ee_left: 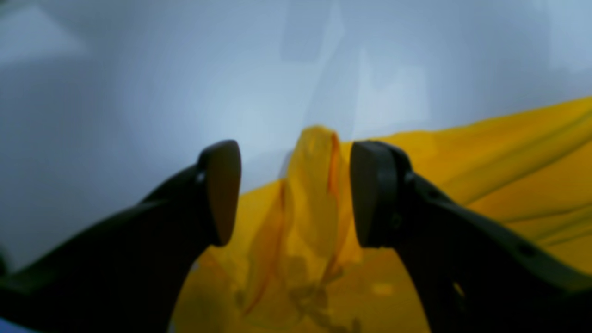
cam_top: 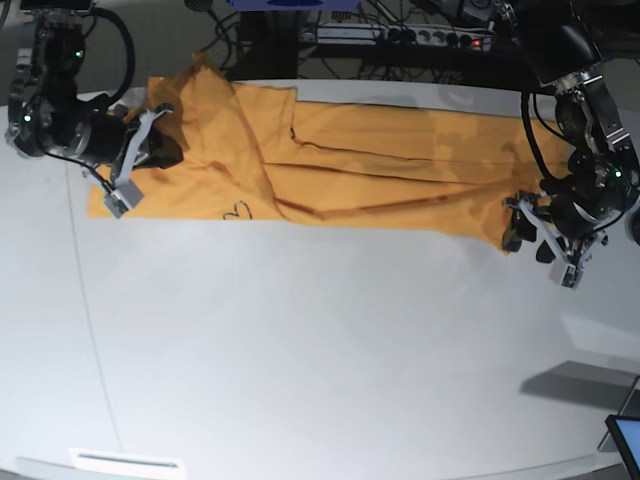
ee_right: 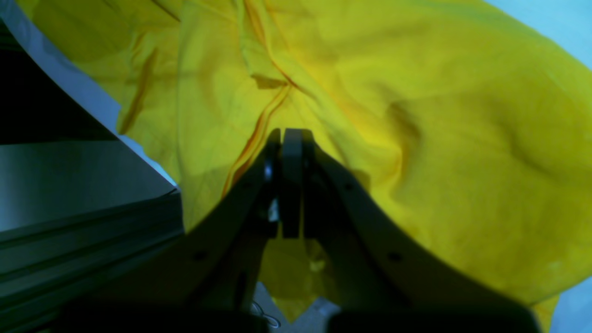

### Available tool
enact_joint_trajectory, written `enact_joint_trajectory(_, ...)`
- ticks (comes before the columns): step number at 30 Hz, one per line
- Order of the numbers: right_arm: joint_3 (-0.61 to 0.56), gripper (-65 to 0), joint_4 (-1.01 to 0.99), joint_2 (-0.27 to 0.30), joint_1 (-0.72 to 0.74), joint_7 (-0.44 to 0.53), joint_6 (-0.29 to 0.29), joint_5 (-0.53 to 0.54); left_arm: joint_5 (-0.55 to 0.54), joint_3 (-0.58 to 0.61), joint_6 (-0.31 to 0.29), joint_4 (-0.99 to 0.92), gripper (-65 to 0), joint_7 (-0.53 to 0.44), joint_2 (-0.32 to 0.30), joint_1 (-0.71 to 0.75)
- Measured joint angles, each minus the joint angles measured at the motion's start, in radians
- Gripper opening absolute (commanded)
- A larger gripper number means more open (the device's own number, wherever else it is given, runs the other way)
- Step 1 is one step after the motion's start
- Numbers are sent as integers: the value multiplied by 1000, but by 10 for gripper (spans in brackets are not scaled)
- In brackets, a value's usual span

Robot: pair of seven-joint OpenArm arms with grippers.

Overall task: Fold the T-shirt properly
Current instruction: 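Move the left gripper to the shirt's hem end and grasp it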

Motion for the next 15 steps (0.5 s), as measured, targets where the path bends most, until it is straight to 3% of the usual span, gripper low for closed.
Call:
enact_joint_trajectory(6, 0, -650, 0, 0, 0, 0, 1, 0, 2, 0, 0, -7, -286, -4, 0, -1)
enact_joint_trajectory(15, 0, -650, 0, 0, -1, 0, 1, 0, -1, 116, 7, -8, -286, -14, 4, -48)
